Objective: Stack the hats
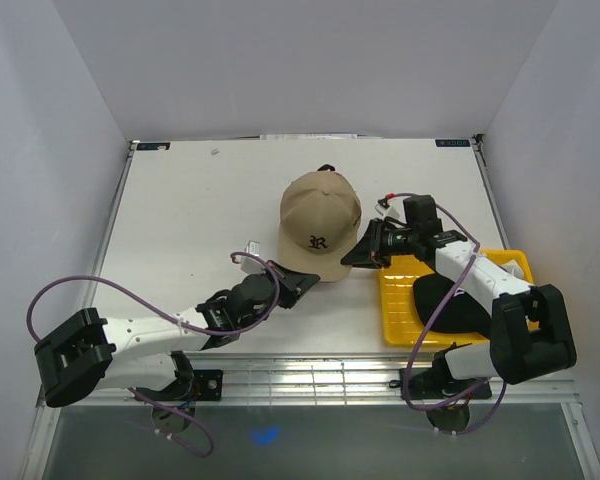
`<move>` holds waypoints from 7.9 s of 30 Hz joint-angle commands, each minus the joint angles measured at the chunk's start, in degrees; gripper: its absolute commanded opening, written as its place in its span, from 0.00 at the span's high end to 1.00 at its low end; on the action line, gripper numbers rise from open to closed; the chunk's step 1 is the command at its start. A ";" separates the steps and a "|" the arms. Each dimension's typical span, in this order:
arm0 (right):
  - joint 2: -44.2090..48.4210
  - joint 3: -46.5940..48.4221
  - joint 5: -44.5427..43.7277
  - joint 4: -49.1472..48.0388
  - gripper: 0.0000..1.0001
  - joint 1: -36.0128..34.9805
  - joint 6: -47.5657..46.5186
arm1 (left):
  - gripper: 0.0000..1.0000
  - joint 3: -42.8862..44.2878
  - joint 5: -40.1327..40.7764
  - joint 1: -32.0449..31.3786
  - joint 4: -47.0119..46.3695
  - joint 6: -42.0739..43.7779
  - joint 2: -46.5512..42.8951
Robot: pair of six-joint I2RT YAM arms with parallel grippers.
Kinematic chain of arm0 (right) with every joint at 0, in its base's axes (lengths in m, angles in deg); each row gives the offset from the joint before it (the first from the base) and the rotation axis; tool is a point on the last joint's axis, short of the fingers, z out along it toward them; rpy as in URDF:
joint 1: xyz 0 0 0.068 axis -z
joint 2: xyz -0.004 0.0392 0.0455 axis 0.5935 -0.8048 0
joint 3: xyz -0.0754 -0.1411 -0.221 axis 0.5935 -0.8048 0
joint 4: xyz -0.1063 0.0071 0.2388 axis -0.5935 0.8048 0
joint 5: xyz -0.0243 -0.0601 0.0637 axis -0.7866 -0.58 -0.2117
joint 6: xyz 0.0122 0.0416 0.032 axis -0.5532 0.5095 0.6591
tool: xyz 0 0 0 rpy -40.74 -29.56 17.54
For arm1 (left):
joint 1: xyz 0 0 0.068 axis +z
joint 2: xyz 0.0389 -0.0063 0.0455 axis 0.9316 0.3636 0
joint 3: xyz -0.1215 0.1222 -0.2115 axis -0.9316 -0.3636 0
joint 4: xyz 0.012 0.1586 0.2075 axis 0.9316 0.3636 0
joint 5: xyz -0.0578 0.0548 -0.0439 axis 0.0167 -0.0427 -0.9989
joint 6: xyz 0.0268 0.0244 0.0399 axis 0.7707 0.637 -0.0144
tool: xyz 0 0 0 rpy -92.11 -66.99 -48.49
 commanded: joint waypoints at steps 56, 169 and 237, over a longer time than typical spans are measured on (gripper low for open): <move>-17.33 42.72 -23.02 14.81 0.28 -1.51 -13.31 | 1.00 -1.35 1.52 -0.42 21.03 -13.81 5.78; -18.57 44.48 -32.43 22.28 0.21 -9.42 -19.64 | 0.60 33.46 -0.50 16.36 43.45 14.58 7.72; -5.57 51.95 -41.48 34.05 0.18 -5.99 -16.39 | 0.46 44.52 -11.39 23.31 51.71 30.13 2.88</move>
